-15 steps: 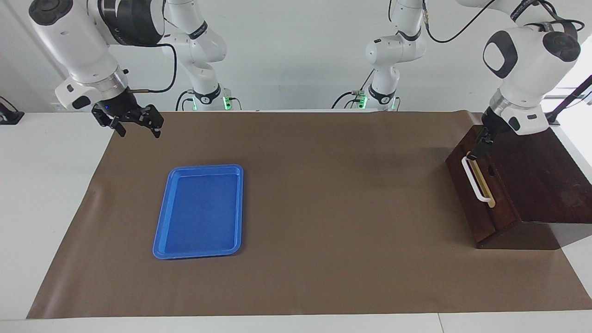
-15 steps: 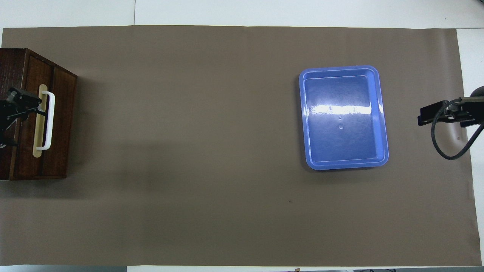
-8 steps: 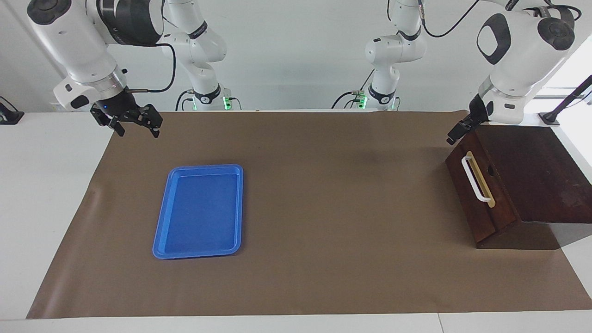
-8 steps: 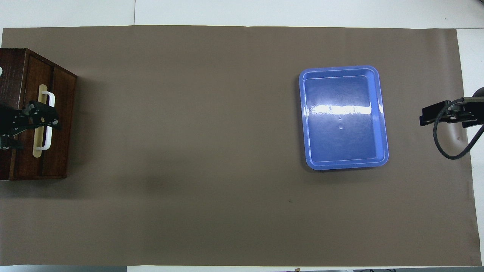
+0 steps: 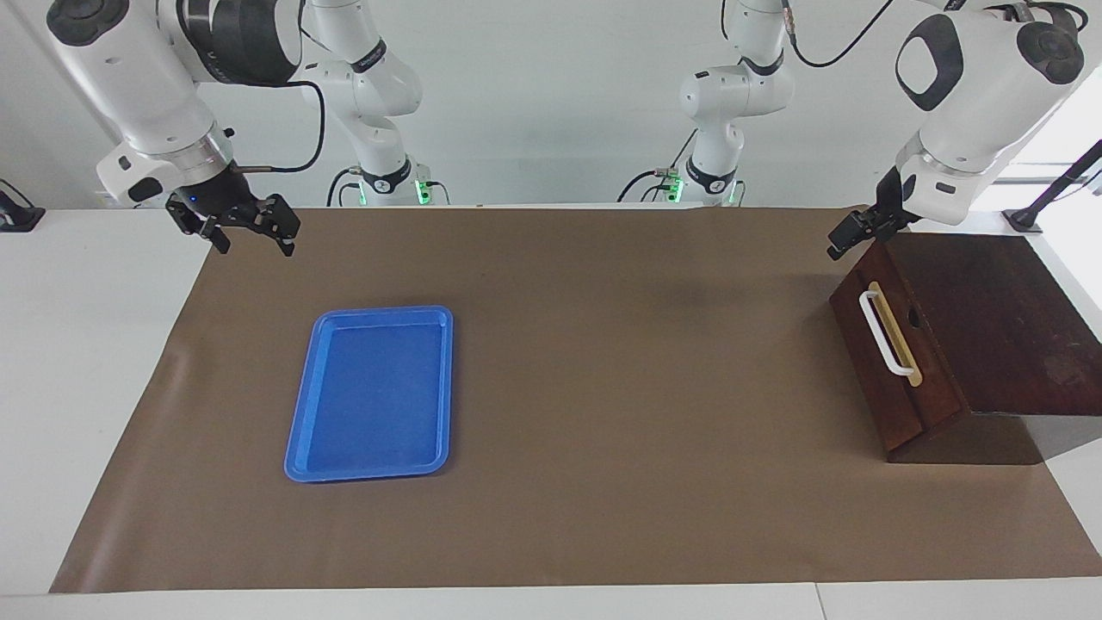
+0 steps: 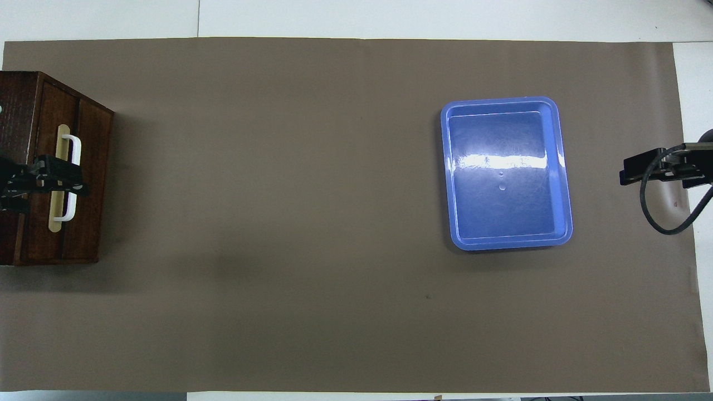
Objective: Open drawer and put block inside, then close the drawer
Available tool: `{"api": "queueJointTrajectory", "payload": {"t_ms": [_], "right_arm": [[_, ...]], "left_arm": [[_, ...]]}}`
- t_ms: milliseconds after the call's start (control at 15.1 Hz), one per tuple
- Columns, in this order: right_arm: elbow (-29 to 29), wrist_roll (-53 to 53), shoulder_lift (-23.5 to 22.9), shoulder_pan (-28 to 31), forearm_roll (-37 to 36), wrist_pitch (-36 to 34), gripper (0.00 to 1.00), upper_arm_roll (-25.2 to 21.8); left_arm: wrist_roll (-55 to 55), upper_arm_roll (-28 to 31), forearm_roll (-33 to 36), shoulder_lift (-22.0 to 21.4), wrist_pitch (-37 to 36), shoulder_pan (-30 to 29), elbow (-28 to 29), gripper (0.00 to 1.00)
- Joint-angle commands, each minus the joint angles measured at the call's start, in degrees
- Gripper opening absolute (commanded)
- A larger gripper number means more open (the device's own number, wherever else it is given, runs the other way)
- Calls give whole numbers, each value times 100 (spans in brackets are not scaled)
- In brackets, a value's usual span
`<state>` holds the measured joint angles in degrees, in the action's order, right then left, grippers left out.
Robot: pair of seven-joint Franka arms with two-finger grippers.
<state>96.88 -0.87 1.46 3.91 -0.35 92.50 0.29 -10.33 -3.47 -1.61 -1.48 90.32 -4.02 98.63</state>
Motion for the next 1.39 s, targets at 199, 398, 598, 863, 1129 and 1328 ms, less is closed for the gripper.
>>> {"api": "queueJointTrajectory", "payload": {"t_ms": [199, 398, 598, 863, 1129, 1328], "right_arm": [[33, 148, 56, 84, -35, 14, 100, 68], [33, 148, 56, 84, -35, 22, 100, 68], [33, 140, 56, 84, -35, 14, 100, 68], [33, 140, 56, 84, -35, 13, 100, 68], [33, 140, 56, 93, -35, 13, 100, 68], [33, 140, 56, 93, -35, 14, 100, 68]], "left_arm": [[224, 57, -59, 148, -260, 165, -283, 100], [251, 39, 20, 131, -261, 305, -327, 100], [321, 57, 29, 139, -278, 393, -336, 100], [1023, 92, 20, 122, -217, 341, -424, 100], [1051, 92, 11, 122, -86, 332, -424, 100], [1025, 92, 11, 95, -41, 332, -424, 100]]}}
